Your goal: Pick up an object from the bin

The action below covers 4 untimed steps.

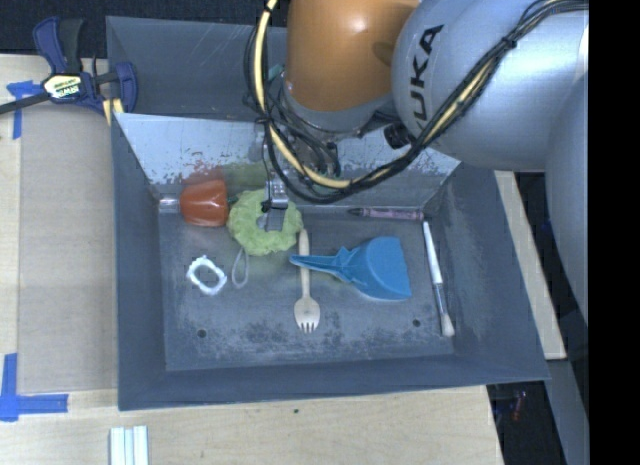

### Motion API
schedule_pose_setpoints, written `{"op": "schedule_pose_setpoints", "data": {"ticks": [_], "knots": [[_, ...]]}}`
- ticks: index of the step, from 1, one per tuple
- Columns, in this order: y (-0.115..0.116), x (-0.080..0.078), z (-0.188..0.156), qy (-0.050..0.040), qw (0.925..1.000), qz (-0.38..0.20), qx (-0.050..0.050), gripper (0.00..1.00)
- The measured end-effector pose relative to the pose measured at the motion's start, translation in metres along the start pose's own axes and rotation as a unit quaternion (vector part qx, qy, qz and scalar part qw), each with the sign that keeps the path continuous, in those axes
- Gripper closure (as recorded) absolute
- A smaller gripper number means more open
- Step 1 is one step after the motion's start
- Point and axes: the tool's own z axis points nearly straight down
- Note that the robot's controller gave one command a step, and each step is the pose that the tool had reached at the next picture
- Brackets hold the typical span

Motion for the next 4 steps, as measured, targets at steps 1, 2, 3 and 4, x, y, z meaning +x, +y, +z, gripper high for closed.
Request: {"op": "schedule_pose_setpoints", "data": {"ticks": [1, 2, 3, 4], "knots": [[-0.001, -0.002, -0.005, -0.0043, 1.0, 0.001, -0.001, 0.0], [-0.001, -0.002, -0.005, -0.0043, 1.0, 0.002, 0.0, 0.0], [-0.047, 0.028, -0.009, -0.0047, 0.9931, -0.117, 0.0, 0.0], [-0.116, 0.063, -0.015, -0.0045, 0.9689, -0.248, 0.001, 0.0]]}}
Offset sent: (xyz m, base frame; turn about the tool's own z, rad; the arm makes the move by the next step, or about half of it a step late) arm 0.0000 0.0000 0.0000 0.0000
